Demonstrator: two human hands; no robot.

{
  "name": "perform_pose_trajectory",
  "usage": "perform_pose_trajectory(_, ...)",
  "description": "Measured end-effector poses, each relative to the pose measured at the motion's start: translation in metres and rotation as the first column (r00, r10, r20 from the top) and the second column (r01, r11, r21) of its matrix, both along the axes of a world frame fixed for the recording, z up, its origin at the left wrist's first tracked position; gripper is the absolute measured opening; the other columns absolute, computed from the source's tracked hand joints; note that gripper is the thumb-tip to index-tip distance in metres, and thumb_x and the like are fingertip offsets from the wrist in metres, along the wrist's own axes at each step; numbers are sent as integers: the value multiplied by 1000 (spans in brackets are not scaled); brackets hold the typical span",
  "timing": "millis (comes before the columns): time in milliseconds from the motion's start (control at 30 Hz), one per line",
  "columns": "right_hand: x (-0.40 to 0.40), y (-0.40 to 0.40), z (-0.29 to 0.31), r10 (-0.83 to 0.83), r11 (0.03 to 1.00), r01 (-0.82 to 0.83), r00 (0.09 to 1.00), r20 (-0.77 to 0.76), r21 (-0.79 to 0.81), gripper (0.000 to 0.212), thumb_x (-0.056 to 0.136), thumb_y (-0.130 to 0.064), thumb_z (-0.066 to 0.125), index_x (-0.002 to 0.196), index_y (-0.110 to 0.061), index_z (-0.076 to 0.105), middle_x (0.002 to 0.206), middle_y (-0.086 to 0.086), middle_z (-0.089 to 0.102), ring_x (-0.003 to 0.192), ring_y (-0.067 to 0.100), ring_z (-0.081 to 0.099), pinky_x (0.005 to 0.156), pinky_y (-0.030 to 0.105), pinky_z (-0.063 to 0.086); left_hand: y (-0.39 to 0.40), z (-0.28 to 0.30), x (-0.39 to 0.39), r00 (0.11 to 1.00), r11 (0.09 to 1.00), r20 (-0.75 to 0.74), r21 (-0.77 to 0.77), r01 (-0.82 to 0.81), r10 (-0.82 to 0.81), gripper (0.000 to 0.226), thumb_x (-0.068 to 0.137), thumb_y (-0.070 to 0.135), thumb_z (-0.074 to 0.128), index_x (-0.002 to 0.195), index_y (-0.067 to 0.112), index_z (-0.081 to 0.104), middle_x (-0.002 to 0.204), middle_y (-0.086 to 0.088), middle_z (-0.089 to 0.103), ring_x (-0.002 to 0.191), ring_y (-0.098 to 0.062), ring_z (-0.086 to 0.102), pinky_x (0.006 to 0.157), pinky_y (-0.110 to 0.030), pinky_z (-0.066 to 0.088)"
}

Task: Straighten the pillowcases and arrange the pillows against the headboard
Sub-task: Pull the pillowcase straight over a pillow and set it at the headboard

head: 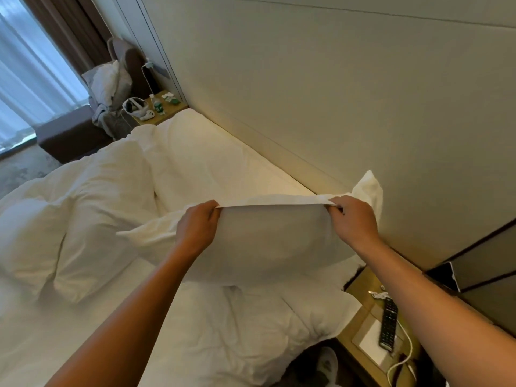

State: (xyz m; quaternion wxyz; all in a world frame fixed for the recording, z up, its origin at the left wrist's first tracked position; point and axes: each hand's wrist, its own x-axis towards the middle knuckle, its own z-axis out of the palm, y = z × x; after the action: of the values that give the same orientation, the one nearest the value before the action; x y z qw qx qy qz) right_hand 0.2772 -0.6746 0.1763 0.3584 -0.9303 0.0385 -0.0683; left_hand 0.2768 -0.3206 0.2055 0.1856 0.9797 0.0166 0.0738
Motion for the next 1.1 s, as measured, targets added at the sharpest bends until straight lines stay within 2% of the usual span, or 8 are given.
perform_pose_trajectory(200, 13, -26, -29, 21, 999, -22, 1000, 8, 24, 34, 107, -36, 50, 114, -20, 79, 106, 2, 79, 92, 24, 68, 88, 39, 57, -33, -20, 1, 997, 997, -13, -17, -77, 77, 28, 105, 38, 41, 93, 27, 65, 86, 5, 65, 78, -19, 59, 66, -39, 52)
perform_pose_trajectory(333, 27, -21, -31, 81, 996, -82, 995, 51, 20, 33, 107, -29, 48, 106, -16, 79, 98, 6, 78, 90, 28, 66, 91, 48, 57, -25, -25, 9, 979, 986, -124, -16, -165, 162, 31, 101, 43, 44, 92, 23, 66, 87, 2, 64, 83, -24, 61, 67, -39, 50)
perform_pose_trajectory(467, 40, -16, -38, 109, 992, -110, 994, 26, 65, 32, 108, -33, 48, 106, -18, 77, 96, 2, 77, 80, 18, 64, 75, 37, 57, -8, -33, 17, 959, 988, -240, 25, -151, 152, 26, 97, 36, 51, 106, 21, 70, 102, 0, 64, 93, -21, 58, 71, -34, 41)
perform_pose_trajectory(533, 47, -15, -42, 117, 992, -118, 993, 23, 39, 31, 107, -34, 50, 109, -19, 77, 98, 2, 77, 79, 15, 61, 74, 31, 51, -1, -37, 21, 951, 989, -271, 29, -148, 150, 25, 96, 28, 51, 93, 14, 71, 96, -3, 61, 88, -22, 58, 69, -33, 39)
perform_pose_trajectory(633, 59, -11, -46, 106, 994, -106, 994, 2, 16, 29, 107, -32, 51, 111, -20, 76, 102, 2, 77, 83, 18, 64, 79, 37, 56, 9, -42, 28, 940, 988, -304, 28, -150, 152, 33, 97, 18, 50, 72, 5, 67, 84, -9, 59, 79, -26, 57, 68, -34, 40)
perform_pose_trajectory(767, 74, -2, -47, 88, 996, -88, 996, -16, -10, 28, 106, -29, 51, 116, -21, 76, 107, 1, 75, 91, 23, 66, 84, 44, 57, 22, -41, 40, 954, 994, -277, 23, -110, 112, 37, 101, 18, 48, 70, 8, 63, 78, -8, 62, 76, -28, 59, 66, -37, 46)
perform_pose_trajectory(900, 92, 4, -40, 77, 997, -77, 996, -43, -3, 27, 106, -30, 51, 115, -22, 76, 105, -2, 73, 89, 18, 63, 79, 36, 52, 33, -31, 63, 970, 994, -217, 3, -112, 110, 30, 103, 28, 45, 83, 19, 66, 80, 3, 66, 80, -22, 61, 66, -37, 49)
perform_pose_trajectory(1100, 124, 5, -19, 51, 999, -52, 998, -46, -15, 26, 104, -24, 53, 102, -19, 79, 96, -2, 71, 85, 21, 63, 74, 33, 47, 41, -19, 112, 984, 996, -167, -46, -70, 62, 26, 103, 30, 45, 99, 24, 70, 91, 1, 72, 88, -25, 64, 73, -41, 55)
